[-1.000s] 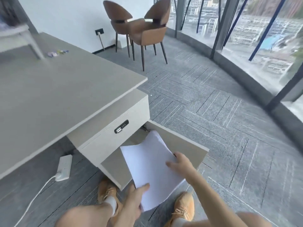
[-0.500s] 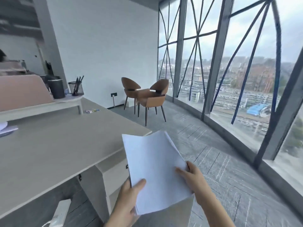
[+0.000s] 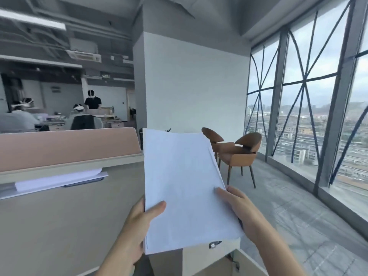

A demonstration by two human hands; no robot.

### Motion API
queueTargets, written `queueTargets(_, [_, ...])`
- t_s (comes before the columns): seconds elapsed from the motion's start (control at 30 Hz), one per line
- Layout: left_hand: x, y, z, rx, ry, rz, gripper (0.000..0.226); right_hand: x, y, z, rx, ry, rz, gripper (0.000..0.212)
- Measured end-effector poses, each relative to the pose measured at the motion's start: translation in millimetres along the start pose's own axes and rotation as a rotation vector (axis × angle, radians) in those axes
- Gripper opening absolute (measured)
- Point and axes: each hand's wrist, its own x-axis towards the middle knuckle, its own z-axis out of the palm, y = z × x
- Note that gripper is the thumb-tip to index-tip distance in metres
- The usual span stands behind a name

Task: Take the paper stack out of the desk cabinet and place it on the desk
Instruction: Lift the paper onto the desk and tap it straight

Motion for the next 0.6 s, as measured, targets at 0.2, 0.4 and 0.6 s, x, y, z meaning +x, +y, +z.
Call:
queueTargets(0.2, [69.9,-9.1,-56.7,0.06,0.105,0.002,0.032,106.5,-0.1,66.9,0.048,-0.027,-0.068,0.017])
queueTargets(0.4, [145.3,-46.5,-107.0,0.247,0.278,0.073,0.03,194.6,55.9,113.1,-0.026,-0.046,-0.168,0.016])
queueTargets(0.6, [178.6,-80.6,-137.8,0.414,0.373,0.073,0.03,229.6,102.7,150.3,-0.08,0.012,-0.166,0.012])
